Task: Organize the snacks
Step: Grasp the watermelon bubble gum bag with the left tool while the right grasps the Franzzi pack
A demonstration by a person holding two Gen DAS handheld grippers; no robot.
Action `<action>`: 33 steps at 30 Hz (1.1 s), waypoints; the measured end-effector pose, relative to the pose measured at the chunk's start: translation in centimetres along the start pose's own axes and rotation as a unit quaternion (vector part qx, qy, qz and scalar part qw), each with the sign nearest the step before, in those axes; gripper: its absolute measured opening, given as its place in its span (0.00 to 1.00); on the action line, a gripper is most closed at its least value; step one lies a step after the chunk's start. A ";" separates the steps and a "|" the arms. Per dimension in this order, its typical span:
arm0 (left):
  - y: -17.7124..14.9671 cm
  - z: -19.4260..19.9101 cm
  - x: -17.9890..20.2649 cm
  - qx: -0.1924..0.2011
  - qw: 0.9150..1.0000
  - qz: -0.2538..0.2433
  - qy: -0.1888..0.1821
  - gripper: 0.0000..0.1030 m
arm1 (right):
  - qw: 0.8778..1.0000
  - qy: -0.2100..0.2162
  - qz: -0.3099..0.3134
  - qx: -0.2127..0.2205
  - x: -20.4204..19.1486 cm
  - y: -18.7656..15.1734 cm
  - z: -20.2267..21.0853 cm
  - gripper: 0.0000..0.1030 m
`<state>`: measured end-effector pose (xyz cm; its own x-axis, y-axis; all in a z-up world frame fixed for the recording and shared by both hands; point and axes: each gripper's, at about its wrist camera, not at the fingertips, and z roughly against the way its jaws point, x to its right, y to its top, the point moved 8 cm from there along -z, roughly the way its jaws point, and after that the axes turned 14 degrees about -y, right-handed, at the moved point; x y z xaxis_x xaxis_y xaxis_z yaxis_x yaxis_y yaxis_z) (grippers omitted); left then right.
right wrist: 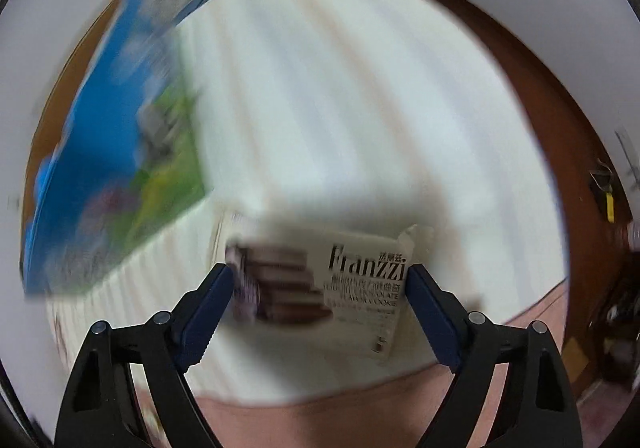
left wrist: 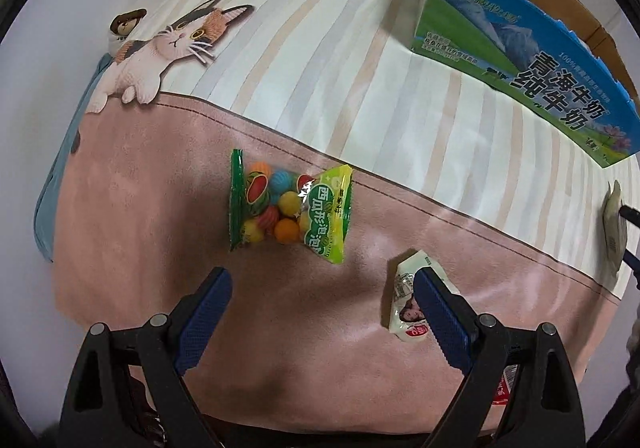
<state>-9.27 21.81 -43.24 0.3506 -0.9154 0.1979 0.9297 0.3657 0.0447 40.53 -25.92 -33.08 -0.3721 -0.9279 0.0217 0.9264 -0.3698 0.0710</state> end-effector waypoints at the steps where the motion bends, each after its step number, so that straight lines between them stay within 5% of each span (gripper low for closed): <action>1: 0.0 -0.1 -0.2 -0.001 1.000 0.003 0.000 0.90 | 0.999 0.023 0.017 -0.020 -1.2 -1.4 0.3 0.87; 4: 0.0 -0.6 -1.6 -0.004 1.000 0.019 -0.001 0.90 | 0.991 0.089 0.061 -0.076 -4.2 -5.1 1.5 0.87; 6: 0.3 -0.7 -2.6 -0.006 1.000 0.027 0.003 0.90 | 0.990 0.090 0.092 -0.063 -5.1 -5.7 2.8 0.90; 11: 1.1 -1.2 -5.2 -0.010 0.998 0.051 0.019 0.90 | 0.985 -0.014 0.171 0.030 -6.2 -1.7 3.3 0.92; 15: 1.8 -2.2 -5.8 -0.022 0.998 0.053 0.021 0.90 | 0.981 -0.030 0.193 -0.020 -7.6 -0.8 -1.0 0.92; 20: 2.6 -2.8 -5.2 -0.025 0.999 0.011 0.030 0.90 | 0.978 -0.061 0.201 -0.016 -8.2 -2.1 -2.0 0.62; 23: 3.2 -3.1 -4.0 -0.040 0.998 -0.045 0.032 0.90 | 0.974 -0.040 0.221 -0.032 -9.0 -5.2 -1.3 0.60; 27: 4.0 -3.2 -2.6 -0.056 0.985 -0.149 0.062 0.90 | 0.963 -0.021 0.263 -0.060 -10.6 -10.2 -1.1 0.60; 33: 3.0 -4.7 -0.3 -0.106 0.944 -0.294 0.104 0.90 | 0.957 0.008 0.275 -0.096 -13.2 -15.3 -1.1 0.68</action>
<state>-6.07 22.41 -47.76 -0.2401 -0.9708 0.0022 0.9642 -0.2387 -0.1152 31.30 -8.11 -35.57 0.1739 -0.9847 -0.0115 0.9760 0.1739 -0.1313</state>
